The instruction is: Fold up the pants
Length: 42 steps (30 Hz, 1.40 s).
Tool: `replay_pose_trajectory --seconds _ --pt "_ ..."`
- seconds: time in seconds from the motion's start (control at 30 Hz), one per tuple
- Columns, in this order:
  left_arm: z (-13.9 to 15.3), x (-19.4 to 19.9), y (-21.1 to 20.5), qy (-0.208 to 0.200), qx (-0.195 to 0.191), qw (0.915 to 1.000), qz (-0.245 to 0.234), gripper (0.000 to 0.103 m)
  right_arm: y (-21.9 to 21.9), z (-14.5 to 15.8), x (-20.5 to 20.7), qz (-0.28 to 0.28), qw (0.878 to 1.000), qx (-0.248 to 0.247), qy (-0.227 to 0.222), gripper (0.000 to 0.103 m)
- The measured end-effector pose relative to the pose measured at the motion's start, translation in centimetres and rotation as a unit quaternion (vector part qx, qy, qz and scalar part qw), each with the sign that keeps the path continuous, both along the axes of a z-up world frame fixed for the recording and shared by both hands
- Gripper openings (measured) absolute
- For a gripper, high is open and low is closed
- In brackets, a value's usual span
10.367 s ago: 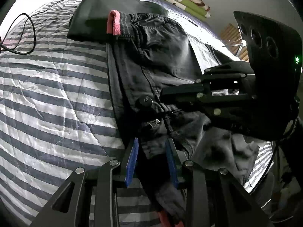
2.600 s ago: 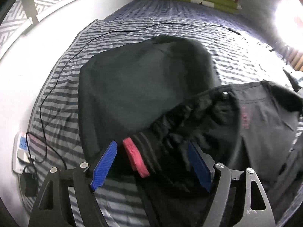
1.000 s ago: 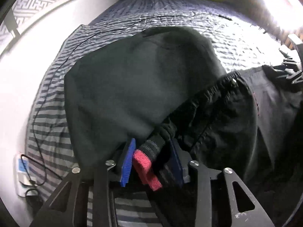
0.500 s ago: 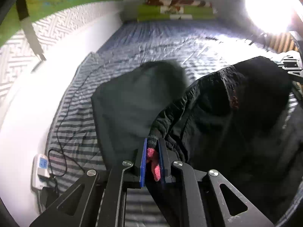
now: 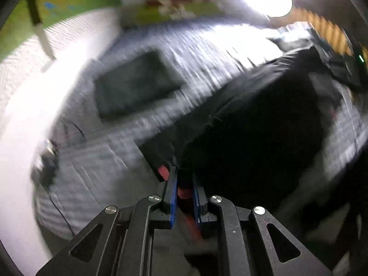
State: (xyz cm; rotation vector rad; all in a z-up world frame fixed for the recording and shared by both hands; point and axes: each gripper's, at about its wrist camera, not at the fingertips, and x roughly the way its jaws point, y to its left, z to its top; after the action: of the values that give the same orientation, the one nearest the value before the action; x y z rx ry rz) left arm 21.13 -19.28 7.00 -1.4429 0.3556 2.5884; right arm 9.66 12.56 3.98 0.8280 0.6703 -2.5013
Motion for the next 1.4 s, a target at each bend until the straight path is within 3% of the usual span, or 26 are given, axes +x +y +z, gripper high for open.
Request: replay_pose_trajectory --seconds 0.17,0.27,0.33,0.43,0.5,0.6,0.7,0.77,0.87,0.97,1.13,1.2,1.23,1.27,1.3,1.33,1.4 --pt "-3.2 5.1 0.9 -0.075 -0.002 0.9970 -0.016 0.019 1.7 -3.1 4.9 -0.004 0.998 0.054 -0.028 0.009" --pt "-1.7 6.6 -0.1 -0.071 0.006 0.9974 -0.012 0.019 2.9 -2.8 7.0 -0.010 0.997 0.060 -0.040 0.017" --pt "-0.8 6.5 -0.9 -0.071 0.010 0.9975 -0.005 0.019 4.2 -2.2 7.4 -0.030 0.997 0.058 -0.047 0.032" --pt "1.3 4.7 -1.1 -0.052 0.013 0.9986 -0.004 0.019 6.0 -1.0 7.6 -0.054 0.995 0.068 -0.048 0.032" --pt "2.5 2.7 0.1 -0.031 0.024 0.9991 -0.015 0.019 8.1 0.7 7.3 -0.080 0.995 0.018 -0.058 0.032" --pt "1.9 -1.0 2.7 -0.025 0.038 0.9982 -0.040 0.020 10.6 3.3 4.8 -0.150 0.982 -0.074 -0.084 0.033" --pt "-0.4 -4.6 4.6 -0.051 0.065 0.9956 -0.045 0.021 11.0 3.6 0.6 -0.203 0.963 -0.117 -0.132 0.042" --pt "-2.4 -6.3 5.8 -0.066 0.056 0.9950 -0.051 0.021 9.8 2.7 -2.3 -0.218 0.956 -0.122 -0.157 0.042" --pt "-4.8 -7.5 6.9 -0.088 0.061 0.9928 -0.054 0.024 6.3 0.9 -5.6 -0.219 0.956 -0.106 -0.164 0.044" --pt "-6.9 -7.9 7.3 -0.105 0.060 0.9915 -0.050 0.029 3.3 -2.0 -9.1 -0.244 0.946 -0.083 -0.197 0.047" --pt "-7.6 -7.8 7.0 -0.107 0.073 0.9903 -0.052 0.033 0.4 -7.2 -11.9 -0.323 0.926 0.023 -0.193 0.048" --pt "-7.6 -7.8 6.8 -0.107 0.073 0.9901 -0.055 0.034 0.8 -8.0 -11.7 -0.343 0.920 0.033 -0.186 0.048" --pt "-7.7 -7.8 6.8 -0.106 0.070 0.9902 -0.057 0.034 1.3 -7.9 -11.3 -0.349 0.919 0.027 -0.181 0.041" --pt "-7.7 -7.7 6.9 -0.105 0.069 0.9904 -0.057 0.034 2.0 -7.7 -11.0 -0.350 0.919 0.012 -0.180 0.030" --pt "-7.7 -7.7 6.9 -0.104 0.067 0.9907 -0.058 0.034 2.9 -7.4 -10.8 -0.350 0.918 -0.006 -0.185 0.008" --pt "-7.7 -7.6 7.1 -0.103 0.065 0.9908 -0.059 0.035 3.8 -7.1 -10.5 -0.354 0.916 -0.024 -0.189 0.002" --pt "-7.8 -7.6 7.2 -0.101 0.064 0.9910 -0.059 0.035 6.2 -5.7 -9.3 -0.363 0.910 -0.076 -0.182 0.002"
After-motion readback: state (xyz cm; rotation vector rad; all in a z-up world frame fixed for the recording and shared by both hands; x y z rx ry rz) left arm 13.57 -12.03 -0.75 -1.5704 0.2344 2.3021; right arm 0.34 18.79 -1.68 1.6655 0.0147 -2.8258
